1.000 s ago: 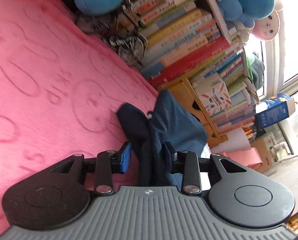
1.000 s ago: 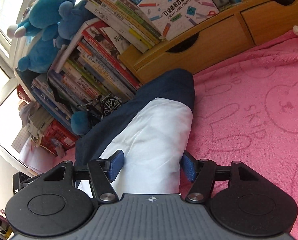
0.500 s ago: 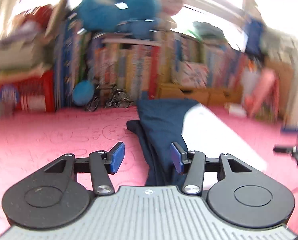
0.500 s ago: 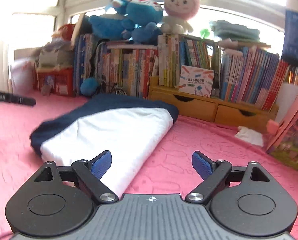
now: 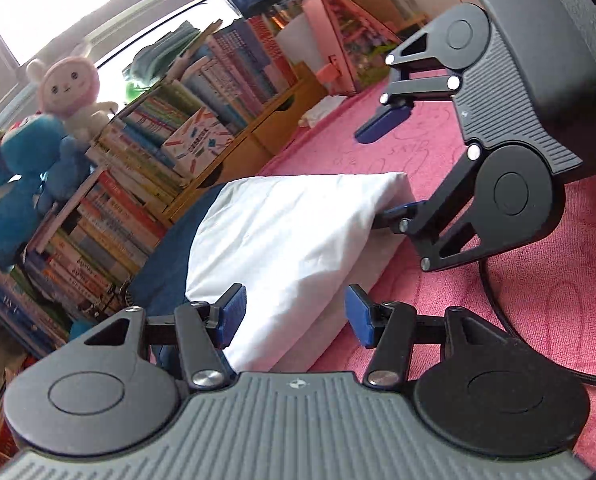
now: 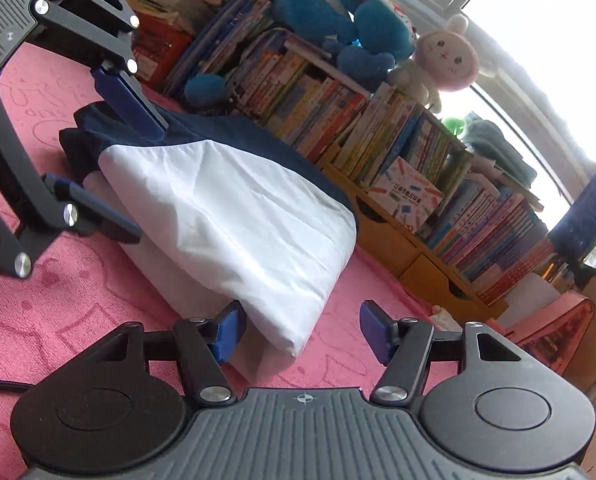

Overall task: Fold clothes
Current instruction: 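Grasp the white-and-navy bundle edge with the right gripper while the left gripper grasps beside it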

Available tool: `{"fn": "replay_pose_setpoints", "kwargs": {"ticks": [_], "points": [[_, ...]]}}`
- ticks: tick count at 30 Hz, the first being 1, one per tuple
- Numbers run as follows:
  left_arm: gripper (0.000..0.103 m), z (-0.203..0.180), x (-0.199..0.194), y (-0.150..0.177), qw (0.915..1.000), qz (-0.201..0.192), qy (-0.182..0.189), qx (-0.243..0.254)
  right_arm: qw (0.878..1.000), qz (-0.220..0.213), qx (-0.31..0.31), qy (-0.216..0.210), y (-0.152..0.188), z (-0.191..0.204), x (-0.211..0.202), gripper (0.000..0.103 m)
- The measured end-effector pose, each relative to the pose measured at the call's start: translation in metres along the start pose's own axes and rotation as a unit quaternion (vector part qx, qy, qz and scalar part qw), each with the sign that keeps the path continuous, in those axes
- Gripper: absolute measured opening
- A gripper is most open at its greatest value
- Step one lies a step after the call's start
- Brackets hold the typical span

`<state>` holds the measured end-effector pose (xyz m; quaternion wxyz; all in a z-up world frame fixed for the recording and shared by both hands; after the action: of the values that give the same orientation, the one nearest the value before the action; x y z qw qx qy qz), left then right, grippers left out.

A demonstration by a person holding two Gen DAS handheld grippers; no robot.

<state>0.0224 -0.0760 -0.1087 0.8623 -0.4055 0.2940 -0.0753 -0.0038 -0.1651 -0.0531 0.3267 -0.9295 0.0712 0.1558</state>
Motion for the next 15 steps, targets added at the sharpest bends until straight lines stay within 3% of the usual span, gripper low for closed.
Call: {"fn": "replay_pose_setpoints", "kwargs": {"ticks": [2,7,9,12,15], "points": [[0.055,-0.005,0.011,-0.002,0.9998,0.002,-0.004,0.018,1.0,0.001,-0.007,-0.004,-0.001,0.002,0.003,0.05],[0.055,-0.011,0.036,-0.003,0.9967,0.011,-0.038,0.071,1.0,-0.011,0.013,-0.005,0.0,-0.004,-0.002,0.049],[0.033,-0.01,0.039,0.0,0.9946,0.014,-0.051,0.089,1.0,-0.013,0.016,-0.006,0.0,-0.005,-0.003,0.05],[0.011,-0.001,0.035,0.006,0.992,0.014,-0.075,0.101,1.0,-0.016,0.013,-0.004,0.0,-0.005,-0.004,0.05],[0.01,0.011,0.025,0.013,0.9893,0.016,-0.104,0.101,1.0,-0.016,0.012,0.002,0.001,-0.005,-0.005,0.051]]}}
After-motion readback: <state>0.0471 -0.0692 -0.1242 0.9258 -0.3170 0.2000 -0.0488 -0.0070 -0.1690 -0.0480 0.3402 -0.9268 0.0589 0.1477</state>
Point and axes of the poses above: each gripper's, at about its wrist camera, not at the fingertips, and x roughly the way its jaws point, z to its left, y to its underside, the point moved 3 cm from there along x, roughly the way its jaws point, and after that the axes turned 12 degrees about -x, right-handed, at the moved point
